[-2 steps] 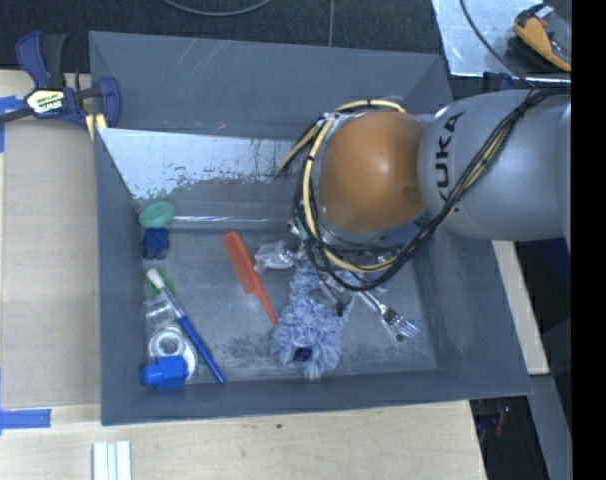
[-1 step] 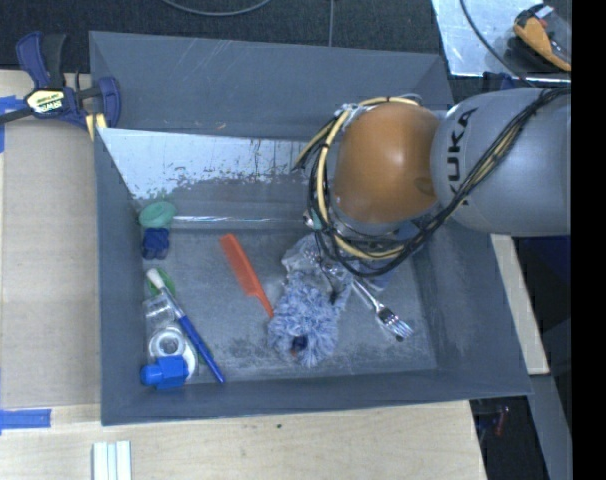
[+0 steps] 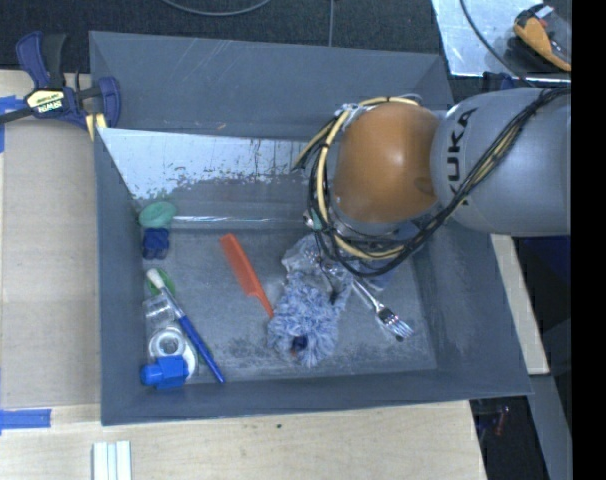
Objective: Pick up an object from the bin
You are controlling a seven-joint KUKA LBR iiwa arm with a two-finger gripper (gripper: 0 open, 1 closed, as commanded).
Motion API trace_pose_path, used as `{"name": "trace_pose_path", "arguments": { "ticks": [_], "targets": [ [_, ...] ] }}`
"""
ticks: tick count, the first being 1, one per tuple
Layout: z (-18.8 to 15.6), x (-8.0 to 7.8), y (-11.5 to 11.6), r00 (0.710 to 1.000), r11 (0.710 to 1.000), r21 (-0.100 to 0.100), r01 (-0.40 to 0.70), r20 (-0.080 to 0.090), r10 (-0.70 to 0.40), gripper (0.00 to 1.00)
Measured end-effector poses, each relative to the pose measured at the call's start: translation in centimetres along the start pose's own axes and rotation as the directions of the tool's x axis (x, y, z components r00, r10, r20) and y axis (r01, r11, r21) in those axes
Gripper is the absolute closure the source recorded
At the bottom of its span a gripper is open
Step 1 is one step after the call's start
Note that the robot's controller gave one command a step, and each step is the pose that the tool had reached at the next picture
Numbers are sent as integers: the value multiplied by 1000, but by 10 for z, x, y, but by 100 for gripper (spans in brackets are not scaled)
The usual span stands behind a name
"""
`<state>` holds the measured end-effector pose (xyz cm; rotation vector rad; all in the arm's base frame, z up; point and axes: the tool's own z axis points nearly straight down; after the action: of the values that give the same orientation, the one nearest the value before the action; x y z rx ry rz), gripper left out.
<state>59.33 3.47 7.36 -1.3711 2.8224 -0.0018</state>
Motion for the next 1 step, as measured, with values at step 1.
{"name": "trace_pose_path", "arguments": {
  "ticks": [1],
  "targets": [
    [-8, 0, 1, 1000, 1000, 0, -1, 2, 1, 100]
  ]
}}
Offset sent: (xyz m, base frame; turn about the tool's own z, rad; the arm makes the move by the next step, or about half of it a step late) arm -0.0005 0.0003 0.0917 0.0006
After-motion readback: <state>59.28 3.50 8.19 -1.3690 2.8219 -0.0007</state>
